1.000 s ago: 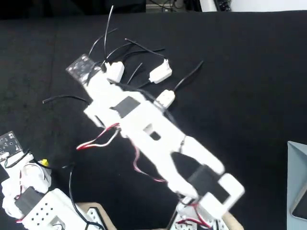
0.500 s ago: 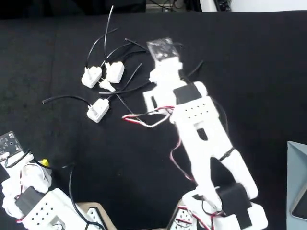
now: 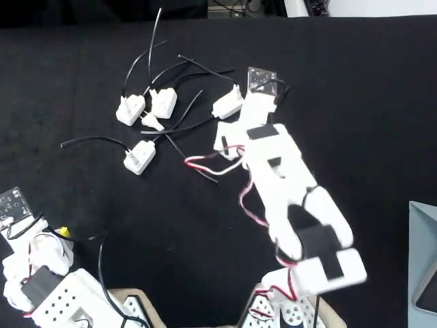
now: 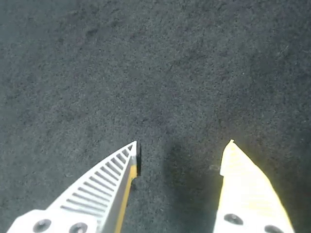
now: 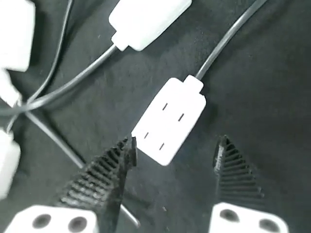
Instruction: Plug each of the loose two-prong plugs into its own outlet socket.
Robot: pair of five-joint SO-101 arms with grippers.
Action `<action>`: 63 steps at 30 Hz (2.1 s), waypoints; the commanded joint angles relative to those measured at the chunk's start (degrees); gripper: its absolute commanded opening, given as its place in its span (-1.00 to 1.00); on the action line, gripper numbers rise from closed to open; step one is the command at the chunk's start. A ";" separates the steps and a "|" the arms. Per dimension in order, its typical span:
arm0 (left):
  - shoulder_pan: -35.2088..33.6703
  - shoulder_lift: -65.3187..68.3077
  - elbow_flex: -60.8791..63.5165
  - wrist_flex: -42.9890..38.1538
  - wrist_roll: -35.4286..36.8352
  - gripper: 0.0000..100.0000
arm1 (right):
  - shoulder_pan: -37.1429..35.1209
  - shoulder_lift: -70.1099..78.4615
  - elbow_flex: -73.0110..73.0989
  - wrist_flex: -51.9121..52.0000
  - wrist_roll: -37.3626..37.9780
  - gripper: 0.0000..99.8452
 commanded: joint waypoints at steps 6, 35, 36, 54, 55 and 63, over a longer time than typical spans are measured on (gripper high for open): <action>-0.04 -0.35 -0.31 -0.88 -0.62 -0.45 | -0.88 12.44 -14.20 -0.79 -9.76 -0.51; -0.04 -0.35 -0.22 -0.88 -0.62 -0.45 | -16.53 17.10 -26.24 40.00 -11.34 -0.97; -0.04 -0.35 -0.22 -0.88 -0.62 -0.45 | -16.97 17.10 -26.33 40.26 -11.34 -0.95; -0.04 -0.35 -0.22 -0.88 -0.62 -0.45 | -13.63 17.10 -50.15 55.47 -0.18 -0.50; -0.04 -0.35 -0.22 -0.88 -0.62 -0.45 | -12.57 17.10 -50.68 55.38 2.55 -0.50; -0.04 -0.35 -0.22 -0.97 -0.62 -0.45 | -10.99 17.63 -50.95 55.21 33.93 -0.50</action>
